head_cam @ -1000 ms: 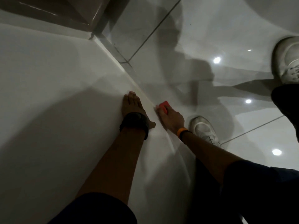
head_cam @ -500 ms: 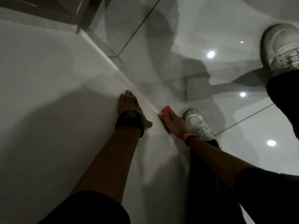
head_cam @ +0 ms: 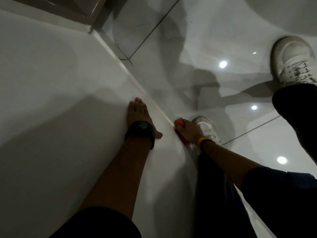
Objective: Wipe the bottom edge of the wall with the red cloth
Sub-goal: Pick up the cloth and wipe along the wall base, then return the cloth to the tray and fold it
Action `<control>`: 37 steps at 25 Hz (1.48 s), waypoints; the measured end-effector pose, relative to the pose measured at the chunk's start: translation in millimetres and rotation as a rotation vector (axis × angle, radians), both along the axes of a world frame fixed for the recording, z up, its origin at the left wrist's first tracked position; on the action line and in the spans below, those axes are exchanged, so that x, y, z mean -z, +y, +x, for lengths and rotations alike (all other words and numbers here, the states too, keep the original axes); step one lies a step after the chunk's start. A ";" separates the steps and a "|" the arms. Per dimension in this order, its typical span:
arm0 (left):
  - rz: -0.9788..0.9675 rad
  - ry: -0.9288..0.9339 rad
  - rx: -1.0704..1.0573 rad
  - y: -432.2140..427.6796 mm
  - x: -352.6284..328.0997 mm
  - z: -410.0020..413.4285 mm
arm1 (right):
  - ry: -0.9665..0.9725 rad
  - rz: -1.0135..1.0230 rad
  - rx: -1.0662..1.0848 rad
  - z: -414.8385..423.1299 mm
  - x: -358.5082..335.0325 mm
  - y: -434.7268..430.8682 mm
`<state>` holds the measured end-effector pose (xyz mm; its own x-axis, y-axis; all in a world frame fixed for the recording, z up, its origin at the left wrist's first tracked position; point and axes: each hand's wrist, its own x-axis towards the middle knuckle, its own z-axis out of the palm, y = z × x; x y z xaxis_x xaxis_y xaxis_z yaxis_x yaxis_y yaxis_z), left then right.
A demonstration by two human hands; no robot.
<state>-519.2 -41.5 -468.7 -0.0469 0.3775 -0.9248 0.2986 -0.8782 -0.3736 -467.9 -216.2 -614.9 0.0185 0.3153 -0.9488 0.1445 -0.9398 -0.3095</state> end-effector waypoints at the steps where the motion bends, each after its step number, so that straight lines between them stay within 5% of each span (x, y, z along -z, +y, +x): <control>1: 0.009 -0.010 -0.002 -1.1 -6.2 -0.6 | -0.005 0.009 0.035 8.2 -8.7 4.5; 6: 0.057 -0.142 -0.064 8.0 -48.1 12.5 | -0.092 0.183 0.233 61.2 -73.5 41.8; 10: 0.101 -0.415 -0.070 18.0 -104.1 66.2 | -0.457 0.589 0.065 156.7 -168.1 56.2; 14: 0.156 -0.756 -0.069 28.4 -179.9 156.5 | -0.616 0.802 0.199 279.2 -305.5 68.4; 17: 0.168 -1.047 -0.061 33.5 -243.9 241.1 | -0.623 0.828 0.315 364.5 -414.5 69.2; 22: 0.190 -1.238 -0.050 26.9 -311.3 367.9 | -0.490 0.776 0.681 486.1 -506.3 56.3; 30: 0.106 -1.308 -0.021 -12.9 -323.8 523.2 | -0.348 0.446 0.880 660.5 -457.1 57.1; 37: 0.061 -1.118 -0.149 -27.7 -312.6 554.9 | -0.727 0.417 0.187 683.4 -439.7 48.7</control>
<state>35.7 -69.2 -156.1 0.7472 0.4836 -0.4559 0.5928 -0.7951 0.1281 215.4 -167.4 -175.2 0.6639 0.5663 -0.4884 0.2945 -0.7983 -0.5253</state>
